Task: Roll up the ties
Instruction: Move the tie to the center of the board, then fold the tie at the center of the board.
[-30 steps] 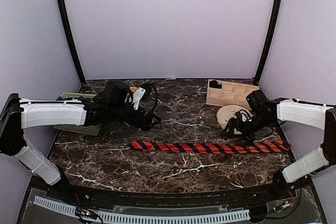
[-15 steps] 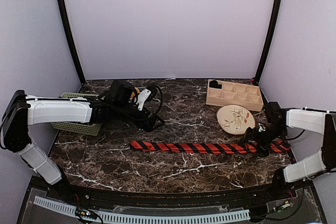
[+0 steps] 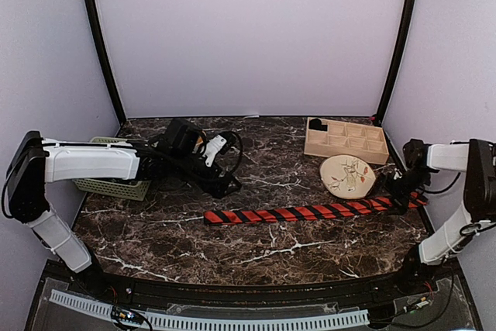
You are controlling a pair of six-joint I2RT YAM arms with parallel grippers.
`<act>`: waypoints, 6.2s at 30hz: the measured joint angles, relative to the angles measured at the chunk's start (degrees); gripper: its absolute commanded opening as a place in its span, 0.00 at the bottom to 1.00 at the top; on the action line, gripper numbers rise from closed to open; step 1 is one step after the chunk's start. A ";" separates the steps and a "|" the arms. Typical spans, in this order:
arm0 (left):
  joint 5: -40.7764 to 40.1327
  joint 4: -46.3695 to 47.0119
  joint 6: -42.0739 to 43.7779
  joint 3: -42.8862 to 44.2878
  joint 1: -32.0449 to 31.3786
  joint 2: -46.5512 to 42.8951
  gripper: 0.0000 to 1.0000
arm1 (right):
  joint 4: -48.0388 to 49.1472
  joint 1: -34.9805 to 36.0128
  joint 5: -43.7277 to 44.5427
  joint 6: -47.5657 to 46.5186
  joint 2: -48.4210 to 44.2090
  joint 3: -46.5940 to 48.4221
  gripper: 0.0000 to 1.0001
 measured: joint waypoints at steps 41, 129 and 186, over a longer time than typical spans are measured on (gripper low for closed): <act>4.44 -5.31 24.50 18.16 -8.17 28.89 0.43 | 5.40 13.86 -10.32 4.52 -10.58 -0.11 0.81; 8.02 22.08 -51.45 -21.24 4.15 6.14 0.26 | 31.58 52.37 -20.24 16.72 29.97 24.98 0.24; 14.43 13.22 -38.21 -3.23 -0.17 12.79 0.31 | 30.21 51.45 -19.80 18.62 25.44 23.52 0.52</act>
